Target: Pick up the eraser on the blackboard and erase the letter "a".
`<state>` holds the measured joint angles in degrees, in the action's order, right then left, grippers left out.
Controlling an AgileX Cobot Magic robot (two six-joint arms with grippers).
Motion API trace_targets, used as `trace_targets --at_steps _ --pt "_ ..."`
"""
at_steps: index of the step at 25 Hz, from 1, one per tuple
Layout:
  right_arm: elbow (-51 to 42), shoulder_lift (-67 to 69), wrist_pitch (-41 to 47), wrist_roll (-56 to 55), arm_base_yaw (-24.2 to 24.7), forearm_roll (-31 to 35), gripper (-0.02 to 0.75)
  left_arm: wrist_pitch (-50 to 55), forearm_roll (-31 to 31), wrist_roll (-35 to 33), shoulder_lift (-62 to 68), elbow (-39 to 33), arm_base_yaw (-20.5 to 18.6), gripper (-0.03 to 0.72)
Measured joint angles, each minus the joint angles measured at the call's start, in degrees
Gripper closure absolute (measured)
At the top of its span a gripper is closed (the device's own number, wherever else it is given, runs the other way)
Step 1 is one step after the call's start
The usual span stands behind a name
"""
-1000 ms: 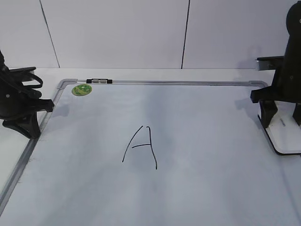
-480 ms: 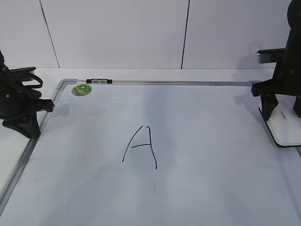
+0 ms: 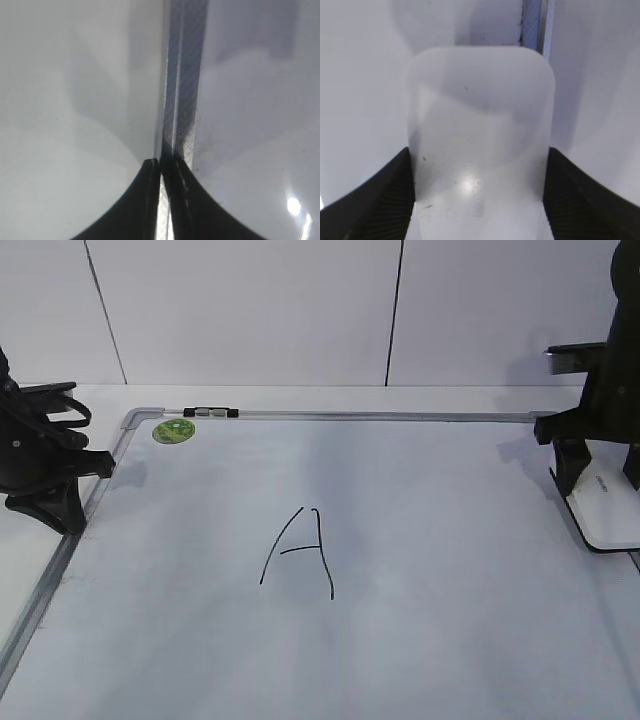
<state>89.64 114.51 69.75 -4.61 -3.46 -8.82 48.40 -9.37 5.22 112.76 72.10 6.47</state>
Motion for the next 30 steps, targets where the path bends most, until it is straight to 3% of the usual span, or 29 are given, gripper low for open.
trace_targets --at_steps 30 --pt "0.0 2.1 0.0 0.0 0.0 1.6 0.195 0.0 0.0 0.0 0.0 0.0 0.0 0.647"
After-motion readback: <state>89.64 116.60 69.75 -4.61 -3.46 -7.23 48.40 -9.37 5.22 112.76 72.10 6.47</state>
